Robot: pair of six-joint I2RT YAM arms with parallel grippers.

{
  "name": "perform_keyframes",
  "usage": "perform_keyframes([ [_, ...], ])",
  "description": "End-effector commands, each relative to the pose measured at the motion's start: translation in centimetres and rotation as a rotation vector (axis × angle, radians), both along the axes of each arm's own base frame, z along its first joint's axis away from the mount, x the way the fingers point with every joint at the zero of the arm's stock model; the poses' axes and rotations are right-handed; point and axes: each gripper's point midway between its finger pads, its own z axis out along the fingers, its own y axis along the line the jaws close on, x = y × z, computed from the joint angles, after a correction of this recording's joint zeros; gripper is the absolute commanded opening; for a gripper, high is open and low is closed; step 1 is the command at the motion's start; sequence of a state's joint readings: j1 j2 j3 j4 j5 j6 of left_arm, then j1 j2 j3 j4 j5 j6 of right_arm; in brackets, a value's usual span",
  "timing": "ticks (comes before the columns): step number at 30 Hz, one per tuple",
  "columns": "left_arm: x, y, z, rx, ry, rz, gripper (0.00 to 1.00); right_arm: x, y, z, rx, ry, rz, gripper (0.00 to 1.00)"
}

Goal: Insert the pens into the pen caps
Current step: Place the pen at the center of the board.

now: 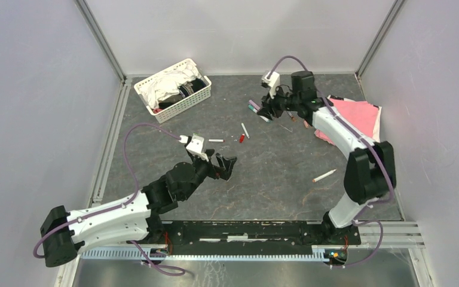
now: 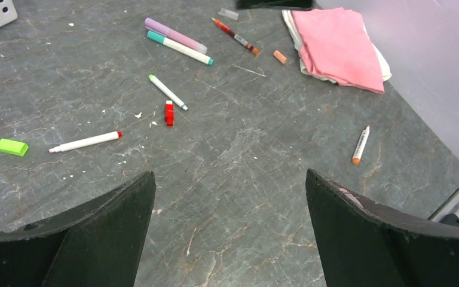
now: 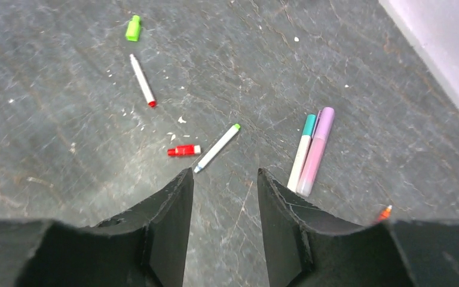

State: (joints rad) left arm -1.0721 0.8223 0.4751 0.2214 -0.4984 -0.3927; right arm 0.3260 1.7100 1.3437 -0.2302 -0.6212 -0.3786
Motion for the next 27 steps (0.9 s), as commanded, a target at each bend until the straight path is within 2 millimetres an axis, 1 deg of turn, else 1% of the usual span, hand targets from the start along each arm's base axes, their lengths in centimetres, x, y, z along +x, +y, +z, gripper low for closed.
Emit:
perform_keyframes([
  [1, 0.5, -0.8, 0.3, -0.056, 0.012, -0.019, 0.99, -3.9, -1.1, 1.8, 0.011, -0.039, 0.134, 0.5],
  [3, 0.8, -1.0, 0.1, -0.051, 0.023, -0.027, 0.99, -5.2, -2.2, 1.8, -0.01, -0.046, 0.14, 0.51],
  [6, 1.6, -1.1, -0.1, -0.046, 0.038, -0.033, 1.0, -6.7, -3.7, 1.3, -0.022, -0.051, 0.122, 0.52],
  [10, 3.1, -0.7, -0.4, -0.041, 0.063, -0.023, 1.0, -8.1, -5.3, 1.2, -0.022, -0.086, 0.094, 0.58],
  [12, 4.0, -0.6, -0.6, -0.037, 0.081, -0.022, 1.0, -8.6, -5.9, 0.8, -0.011, -0.093, 0.081, 0.61],
  [15, 5.6, -0.3, -1.0, -0.029, 0.119, -0.016, 0.97, -9.2, -6.6, -0.3, 0.022, -0.081, 0.056, 0.63],
  [17, 6.7, -0.1, -1.6, -0.019, 0.156, -0.007, 0.94, -9.6, -6.8, -0.9, 0.047, -0.064, 0.048, 0.64],
  [18, 7.4, 0.0, -2.3, -0.004, 0.185, 0.004, 0.92, -9.8, -6.7, -1.3, 0.059, -0.048, 0.049, 0.64],
  [22, 9.7, 1.1, -4.0, 0.005, 0.28, 0.055, 0.84, -10.0, -6.1, -2.3, 0.113, -0.002, 0.056, 0.64],
  [24, 10.7, 1.7, -4.6, -0.023, 0.322, 0.075, 0.8, -9.7, -5.8, -2.7, 0.132, 0.022, 0.056, 0.64],
  [25, 11.1, 1.9, -5.0, -0.037, 0.34, 0.074, 0.75, -9.4, -5.6, -2.7, 0.142, 0.036, 0.052, 0.64],
  [27, 11.4, 2.0, -5.7, -0.067, 0.375, 0.061, 0.7, -8.7, -5.1, -2.6, 0.147, 0.057, 0.054, 0.63],
])
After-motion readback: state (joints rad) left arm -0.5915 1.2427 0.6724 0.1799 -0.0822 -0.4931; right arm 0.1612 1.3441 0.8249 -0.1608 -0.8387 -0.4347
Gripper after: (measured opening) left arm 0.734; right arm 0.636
